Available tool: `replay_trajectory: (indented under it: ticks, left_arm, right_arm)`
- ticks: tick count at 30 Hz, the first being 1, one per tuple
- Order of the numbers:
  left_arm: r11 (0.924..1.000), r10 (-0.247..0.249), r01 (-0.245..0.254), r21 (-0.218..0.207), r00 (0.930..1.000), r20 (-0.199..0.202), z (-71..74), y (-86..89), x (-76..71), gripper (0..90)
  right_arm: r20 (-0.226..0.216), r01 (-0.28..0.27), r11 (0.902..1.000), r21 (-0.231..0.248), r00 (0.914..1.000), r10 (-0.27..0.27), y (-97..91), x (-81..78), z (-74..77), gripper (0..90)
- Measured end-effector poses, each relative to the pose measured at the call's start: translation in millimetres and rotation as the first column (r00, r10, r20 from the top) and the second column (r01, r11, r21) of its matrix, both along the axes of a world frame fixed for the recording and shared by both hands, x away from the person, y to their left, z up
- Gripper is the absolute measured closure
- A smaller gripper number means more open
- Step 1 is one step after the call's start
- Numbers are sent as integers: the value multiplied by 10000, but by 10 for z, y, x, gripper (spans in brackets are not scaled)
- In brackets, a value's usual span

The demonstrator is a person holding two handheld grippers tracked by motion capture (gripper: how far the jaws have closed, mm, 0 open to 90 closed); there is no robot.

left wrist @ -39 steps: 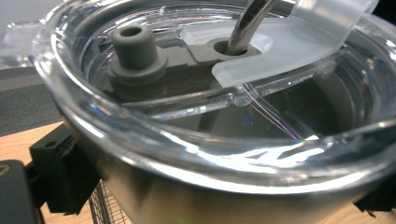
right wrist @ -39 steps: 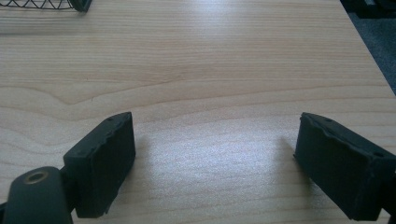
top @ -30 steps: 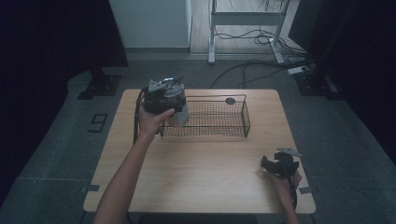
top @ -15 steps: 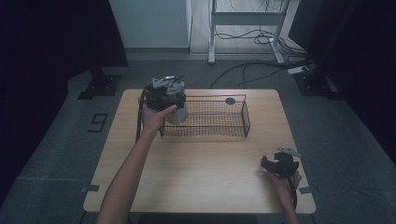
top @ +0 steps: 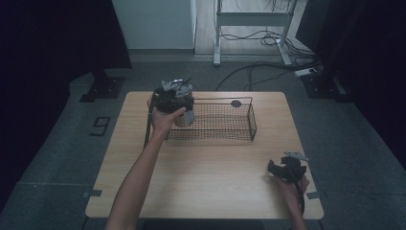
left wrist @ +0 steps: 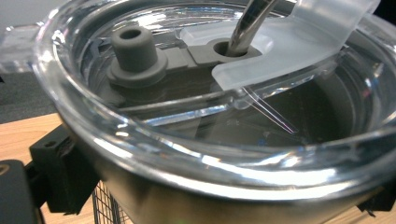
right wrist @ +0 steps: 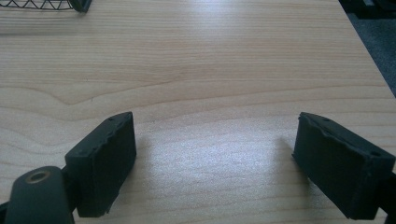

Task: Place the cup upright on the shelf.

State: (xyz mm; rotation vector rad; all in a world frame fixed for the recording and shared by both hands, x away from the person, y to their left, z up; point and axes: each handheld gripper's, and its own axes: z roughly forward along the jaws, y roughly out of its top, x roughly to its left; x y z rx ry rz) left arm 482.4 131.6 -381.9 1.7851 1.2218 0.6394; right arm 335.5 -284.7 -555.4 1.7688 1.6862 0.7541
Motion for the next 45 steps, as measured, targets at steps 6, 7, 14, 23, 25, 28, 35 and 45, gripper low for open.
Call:
replay_trajectory:
  ticks: [6,7,14,23,25,28,35,45]
  left_arm:
    - [9997,233,-232,82,9996,-159,-94,-2,44,40]
    - [9997,255,-254,65,9995,-196,-115,-1,49,40]
    - [9990,423,-417,156,9981,-454,-237,-5,108,40]
    - [9988,415,-401,284,9978,-524,-306,-65,140,40]
    - [9987,427,-411,306,9976,-551,-326,-80,150,40]
    - [9984,445,-423,372,9972,-608,-357,-99,164,40]
    - [9984,469,-441,355,9956,-809,-465,-118,180,40]
    - [9982,535,-503,336,9932,-1029,-604,-149,188,40]
  right_arm:
    - [0,-2,10000,7,10000,2,-1,0,0,128]
    - [-1,-5,10000,6,10000,5,-1,0,0,128]
    - [0,-3,10000,9,10000,3,-1,0,0,128]
    - [1,-10,10000,11,10000,10,-1,0,0,129]
    - [1,-11,10000,12,10000,11,-1,0,0,129]
    - [1,-13,10000,10,10000,13,-1,0,0,129]
    - [4,-19,10000,9,10000,19,-1,0,0,130]
    - [5,-20,10000,9,10000,20,-1,0,0,130]
